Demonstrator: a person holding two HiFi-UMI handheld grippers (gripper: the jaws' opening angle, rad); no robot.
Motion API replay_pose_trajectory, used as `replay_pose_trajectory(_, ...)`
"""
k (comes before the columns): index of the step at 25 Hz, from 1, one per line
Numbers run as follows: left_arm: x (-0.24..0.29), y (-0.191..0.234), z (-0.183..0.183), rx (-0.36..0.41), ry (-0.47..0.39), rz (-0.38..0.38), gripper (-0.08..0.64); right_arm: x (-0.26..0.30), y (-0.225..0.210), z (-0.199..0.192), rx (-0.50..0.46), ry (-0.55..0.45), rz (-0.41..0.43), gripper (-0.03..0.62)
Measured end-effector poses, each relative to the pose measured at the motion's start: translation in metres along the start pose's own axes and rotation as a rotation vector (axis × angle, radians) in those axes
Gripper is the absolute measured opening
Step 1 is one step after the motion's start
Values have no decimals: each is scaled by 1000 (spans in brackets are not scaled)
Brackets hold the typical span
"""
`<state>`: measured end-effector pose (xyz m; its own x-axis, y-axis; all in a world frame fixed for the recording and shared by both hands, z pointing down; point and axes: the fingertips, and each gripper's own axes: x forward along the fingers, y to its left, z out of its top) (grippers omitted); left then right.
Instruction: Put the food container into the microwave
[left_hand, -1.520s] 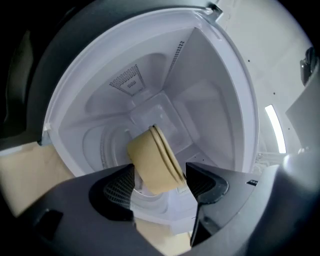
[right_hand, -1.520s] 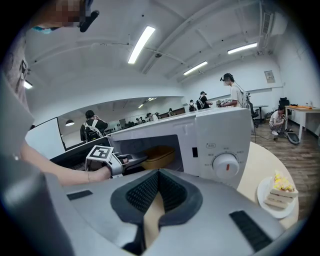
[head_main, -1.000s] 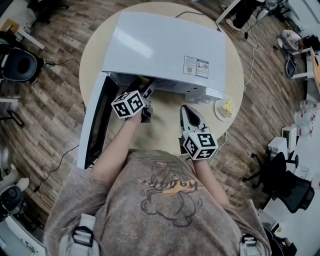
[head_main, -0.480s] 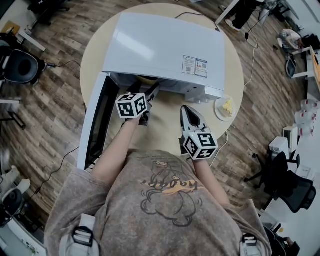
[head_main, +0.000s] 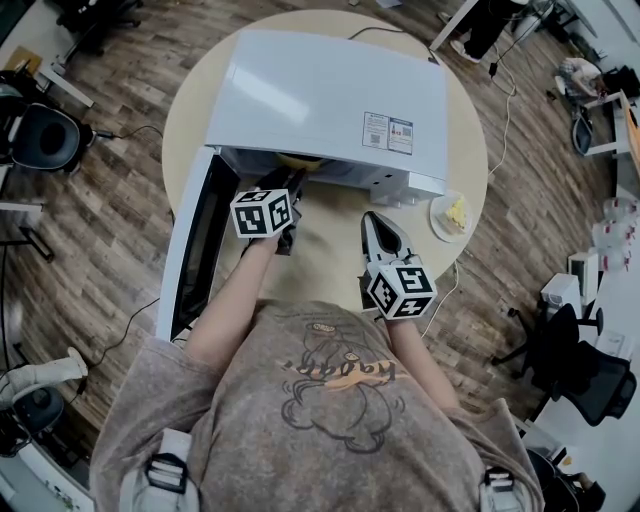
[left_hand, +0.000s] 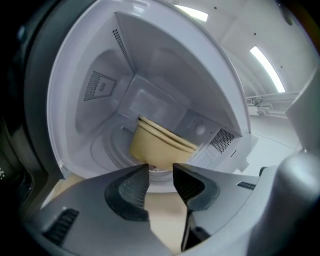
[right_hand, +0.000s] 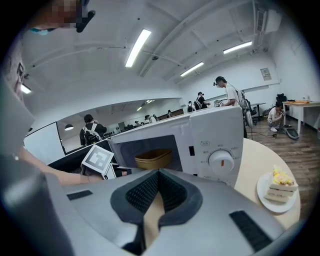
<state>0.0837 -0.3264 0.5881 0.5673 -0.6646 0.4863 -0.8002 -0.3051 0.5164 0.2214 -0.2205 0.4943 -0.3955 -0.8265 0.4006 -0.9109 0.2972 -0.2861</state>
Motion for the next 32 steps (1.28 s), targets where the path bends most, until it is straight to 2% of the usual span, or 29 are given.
replay_pose_trajectory(4, -4, 2, -1, 6, 5, 20, 77, -2, 1, 0, 5, -5, -1, -2)
replay_pose_trajectory(7, -6, 4, -2, 0, 4, 31, 41, -4, 1, 0, 8, -8, -2, -2)
replay_pose_trajectory(14, -4, 9, 1, -109, 13, 24, 32, -9, 2, -1, 16, -13, -2, -2)
replay_pose_trajectory(24, -21, -5, -17, -101, 34, -20, 32, -13, -3, 0, 14, -29, -9, -2)
replay_pose_trajectory(32, -51, -24, -15, -35, 7, -55, 32, -29, -8, 4, -13, -45, -19, -2)
